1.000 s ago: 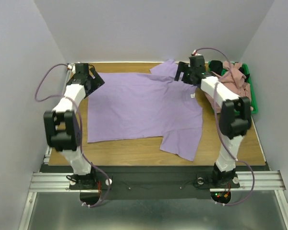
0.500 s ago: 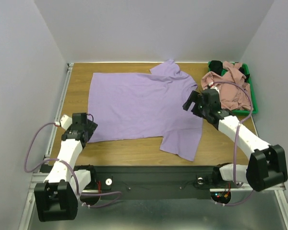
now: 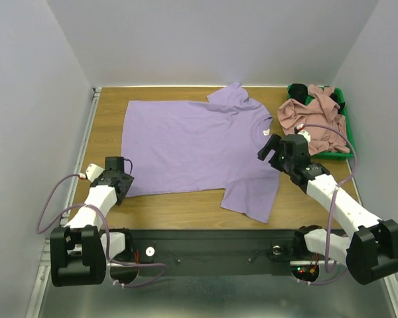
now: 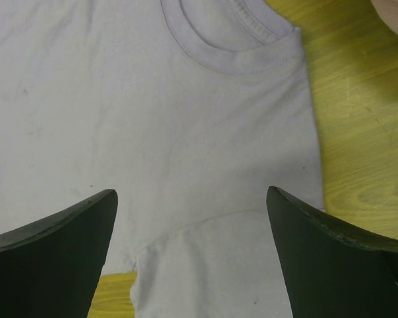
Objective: Fold and stack the t-shirts
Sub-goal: Flatten the tshirt out
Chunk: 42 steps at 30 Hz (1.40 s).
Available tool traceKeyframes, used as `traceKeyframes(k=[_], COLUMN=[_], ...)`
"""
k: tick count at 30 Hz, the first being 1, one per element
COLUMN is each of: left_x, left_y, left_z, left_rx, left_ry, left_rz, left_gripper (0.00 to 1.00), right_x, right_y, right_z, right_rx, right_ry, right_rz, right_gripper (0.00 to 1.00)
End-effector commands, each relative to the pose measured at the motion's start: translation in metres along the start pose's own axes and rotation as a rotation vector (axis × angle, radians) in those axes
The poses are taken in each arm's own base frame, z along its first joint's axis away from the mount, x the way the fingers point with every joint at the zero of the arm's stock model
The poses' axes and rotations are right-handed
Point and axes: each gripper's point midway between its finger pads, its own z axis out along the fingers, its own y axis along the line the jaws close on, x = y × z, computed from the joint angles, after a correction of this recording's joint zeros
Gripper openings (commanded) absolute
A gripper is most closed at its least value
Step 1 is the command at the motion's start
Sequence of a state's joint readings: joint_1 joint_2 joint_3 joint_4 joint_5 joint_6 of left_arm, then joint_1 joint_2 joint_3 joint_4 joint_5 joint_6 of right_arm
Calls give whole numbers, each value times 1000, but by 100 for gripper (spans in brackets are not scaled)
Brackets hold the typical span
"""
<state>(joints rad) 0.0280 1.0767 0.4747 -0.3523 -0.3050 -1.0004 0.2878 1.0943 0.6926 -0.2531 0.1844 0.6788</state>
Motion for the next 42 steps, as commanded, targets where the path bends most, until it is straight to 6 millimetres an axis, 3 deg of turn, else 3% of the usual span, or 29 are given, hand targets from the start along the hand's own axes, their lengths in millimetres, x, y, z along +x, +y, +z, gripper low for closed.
traceKeyframes(k=[1,2,4,5,7,9,12,16,17,19,20,23,26,30,33,35,42], left_x=[-3,-5,-7,-7,-5,-2,-4,-22,-25,-30,-31,-30,-29,-27,-25,-24,-21], left_y=[11,9,9,6,3,-1,-9,-10,-10,-11,-11,-13,-12,-11,-11,-11,-18], left_z=[6,6,6,6,7,10,10,6,5,5,5,7,8,8,9,9,8], left_rx=[-47,-41,-37,-23,-4,20,44,18,19,23,27,43,39,51,62,62,93], left_ry=[-34,-40,-51,-55,-42,-33,-22,-83,-96,-116,-120,-112,-99,-95,-89,-84,-62], left_rz=[-11,-17,-24,-29,-31,-34,-25,-32,-32,-36,-35,-22,-19,-21,-15,-11,6], left_gripper=[72,60,47,35,26,1,0,0,0,0,0,0,0,0,0,0,0], right_x=[-15,-14,-12,-11,-7,-2,14,49,75,101,124,159,180,190,194,195,191], right_y=[6,6,7,7,7,4,3,4,13,14,12,-8,-20,-30,-45,-51,-54], right_z=[-2,-2,-3,-4,-8,-10,-18,-33,-44,-55,-68,-87,-103,-108,-100,-92,-69], right_rx=[-20,-20,-28,-34,-49,-39,-35,30,11,26,30,96,130,165,226,261,298], right_ry=[-58,-53,-47,-42,-31,-14,72,153,220,276,332,410,466,476,455,426,325], right_rz=[23,24,23,15,11,25,8,-94,-161,-218,-283,-330,-347,-343,-347,-345,-354], right_gripper=[100,100,100,100,100,100,100,100,100,100,100,100,100,99,97,90,81])
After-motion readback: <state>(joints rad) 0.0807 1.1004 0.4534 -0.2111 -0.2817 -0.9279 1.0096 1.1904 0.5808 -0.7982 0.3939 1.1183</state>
